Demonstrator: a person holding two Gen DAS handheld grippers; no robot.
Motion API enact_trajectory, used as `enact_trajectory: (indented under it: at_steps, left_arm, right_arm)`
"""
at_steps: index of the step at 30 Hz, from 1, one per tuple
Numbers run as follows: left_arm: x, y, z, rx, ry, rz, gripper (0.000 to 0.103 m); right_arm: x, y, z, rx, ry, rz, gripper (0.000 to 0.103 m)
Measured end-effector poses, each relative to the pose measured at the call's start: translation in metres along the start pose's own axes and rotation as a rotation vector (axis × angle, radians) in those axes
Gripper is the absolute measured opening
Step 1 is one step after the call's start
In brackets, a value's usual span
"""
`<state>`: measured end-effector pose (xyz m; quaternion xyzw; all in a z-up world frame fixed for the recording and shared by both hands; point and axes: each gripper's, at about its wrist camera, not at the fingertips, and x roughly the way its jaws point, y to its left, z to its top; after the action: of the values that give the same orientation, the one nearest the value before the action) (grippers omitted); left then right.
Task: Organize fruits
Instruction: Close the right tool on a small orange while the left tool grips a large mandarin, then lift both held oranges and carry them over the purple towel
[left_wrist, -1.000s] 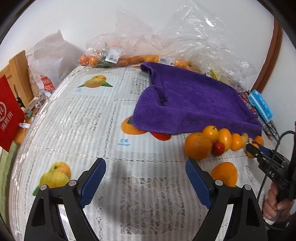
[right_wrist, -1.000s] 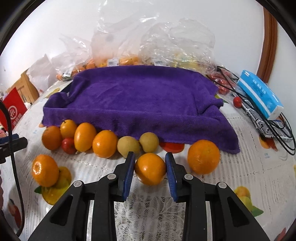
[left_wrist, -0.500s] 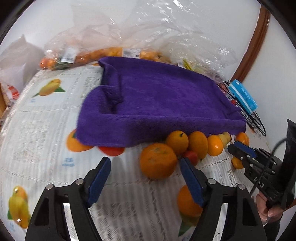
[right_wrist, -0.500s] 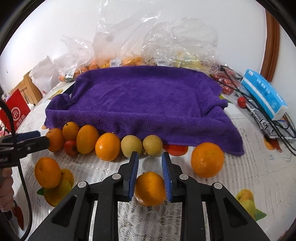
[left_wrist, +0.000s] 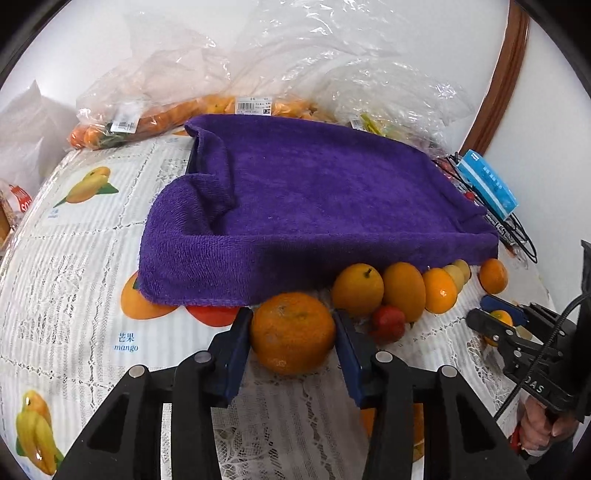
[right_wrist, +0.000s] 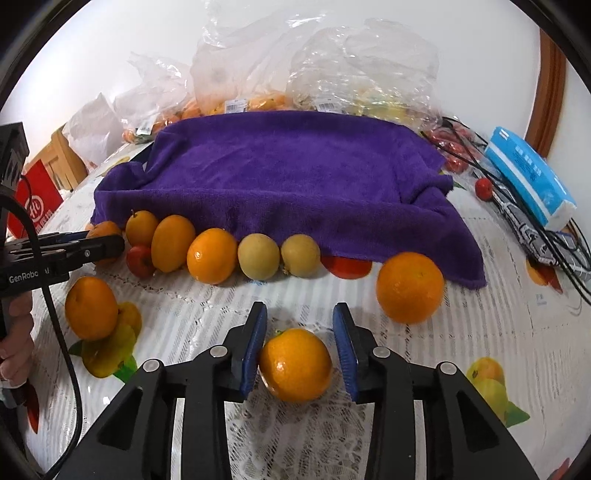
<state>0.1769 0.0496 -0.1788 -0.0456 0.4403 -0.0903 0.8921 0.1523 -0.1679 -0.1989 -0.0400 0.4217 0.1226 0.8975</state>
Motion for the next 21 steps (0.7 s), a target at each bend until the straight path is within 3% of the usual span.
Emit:
enact_trajectory:
  at_steps: [2, 4, 6, 8, 10, 11, 21]
  left_arm:
    - [-0.001, -0.004, -0.002, 0.025, -0.007, 0.022, 0.045]
    - [0.0, -0.008, -0.002, 0.04, -0.016, 0.037, 0.046]
    - [0.0, -0.007, -0.002, 0.032, -0.023, 0.039, 0.046]
    - [0.0, -0.005, -0.002, 0.027, -0.025, 0.038, 0.044]
    - [0.0, -0.003, -0.002, 0.019, -0.026, 0.033, 0.044]
    - [0.0, -0.003, -0.002, 0.015, -0.027, 0.03, 0.044]
    - [-0.002, 0.0, -0.003, 0.002, -0.034, 0.013, 0.041]
  right_arm:
    - [-0.002, -0.001, -0.003, -0.001, 0.001, -0.015, 0.04]
    - [-0.006, 0.0, -0.007, -0.01, 0.003, -0.026, 0.055]
    - [-0.008, -0.001, -0.012, -0.012, 0.01, -0.028, 0.057]
    - [-0.011, -0.004, -0.016, 0.004, 0.008, -0.023, 0.055]
    - [-0.013, -0.008, -0.018, 0.025, 0.003, -0.03, 0.04]
    - [-0.013, -0.009, -0.018, 0.031, 0.002, -0.042, 0.039]
    - [-0.028, -0.009, -0.036, 0.041, 0.002, -0.049, 0.039]
